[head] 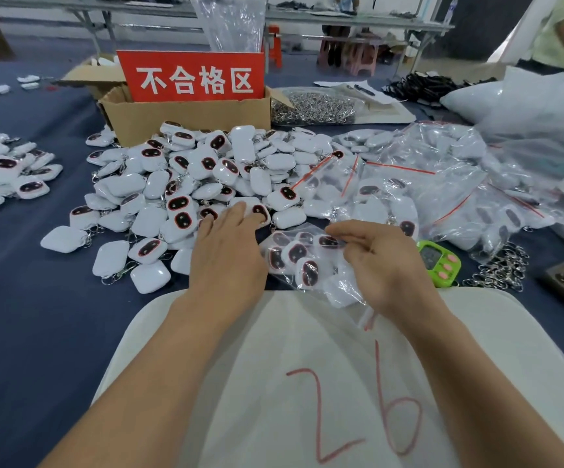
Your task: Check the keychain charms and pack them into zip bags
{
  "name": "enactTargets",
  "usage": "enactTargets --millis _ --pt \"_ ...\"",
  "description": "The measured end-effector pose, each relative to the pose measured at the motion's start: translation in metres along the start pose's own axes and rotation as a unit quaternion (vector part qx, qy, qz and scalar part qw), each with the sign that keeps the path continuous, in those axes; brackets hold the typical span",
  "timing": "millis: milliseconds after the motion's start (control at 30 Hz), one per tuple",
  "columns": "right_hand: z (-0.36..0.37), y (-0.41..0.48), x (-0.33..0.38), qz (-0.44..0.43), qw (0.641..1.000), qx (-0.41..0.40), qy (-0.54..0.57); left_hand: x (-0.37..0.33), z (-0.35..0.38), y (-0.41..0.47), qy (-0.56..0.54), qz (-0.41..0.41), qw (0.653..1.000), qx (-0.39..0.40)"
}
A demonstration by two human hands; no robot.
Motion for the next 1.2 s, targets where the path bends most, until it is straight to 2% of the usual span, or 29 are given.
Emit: enactTargets --millis 133,233,367,500,567,667,767,833,933,1000,1067,1133,1200 --pt "-0.008 -0.002 0.004 -0.004 0.999 -0.043 0.023 -0.002 0.003 0.001 -0.023 0.013 0.999 0.031" --pt "-0.015 -0.004 0.007 -0.001 0.996 -0.078 0.041 0.000 0.004 0.001 0.022 0.029 0.998 0.042" --pt "-0.014 -0.006 0.013 -0.012 0.996 -0.073 0.053 0.000 -0.004 0.003 0.056 0.024 0.998 0.003" --pt "-0.012 -0.006 0.013 -0.009 0.996 -0.069 0.047 -0.001 -0.005 0.002 0.054 0.027 0.998 0.001" --pt "-0.011 -0.005 0.011 -0.007 0.996 -0.071 0.054 -0.002 -0.013 0.001 0.037 0.019 0.998 -0.041" --pt "-0.013 -0.007 0.013 -0.017 0.994 -0.077 0.071 -0.007 -0.036 -0.005 -0.036 0.010 0.984 -0.176" --pt "-0.017 -0.008 0.014 -0.014 0.986 -0.098 0.132 -0.024 -0.055 -0.021 -0.105 0.084 0.944 -0.301" --pt "-0.011 -0.008 0.018 0.002 0.971 -0.064 0.231 -0.041 -0.057 -0.031 -0.117 0.152 0.923 -0.333" --pt "0.004 -0.010 0.023 0.028 0.949 0.009 0.313 -0.064 -0.047 -0.036 -0.148 0.251 0.914 -0.283" --pt "0.008 -0.011 0.024 0.031 0.948 0.028 0.316 -0.069 -0.041 -0.036 -0.193 0.254 0.921 -0.223" --pt "0.009 -0.011 0.022 0.036 0.939 0.043 0.340 -0.059 -0.035 -0.030 -0.273 0.142 0.939 -0.154" --pt "0.010 -0.010 0.022 0.038 0.924 0.068 0.373 -0.045 -0.030 -0.026 -0.333 0.031 0.935 -0.115" --pt "0.013 -0.011 0.023 0.040 0.910 0.104 0.399 -0.039 -0.027 -0.022 -0.366 -0.002 0.925 -0.097"
Point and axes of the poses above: each hand's wrist, its own y-axis towards the middle knuckle, its own z-axis out of the palm, x = y × z, the point moved 7 cm from there along y, towards the middle knuckle, and after that the axes turned 1 degree about -z, right-handed, at the moved point
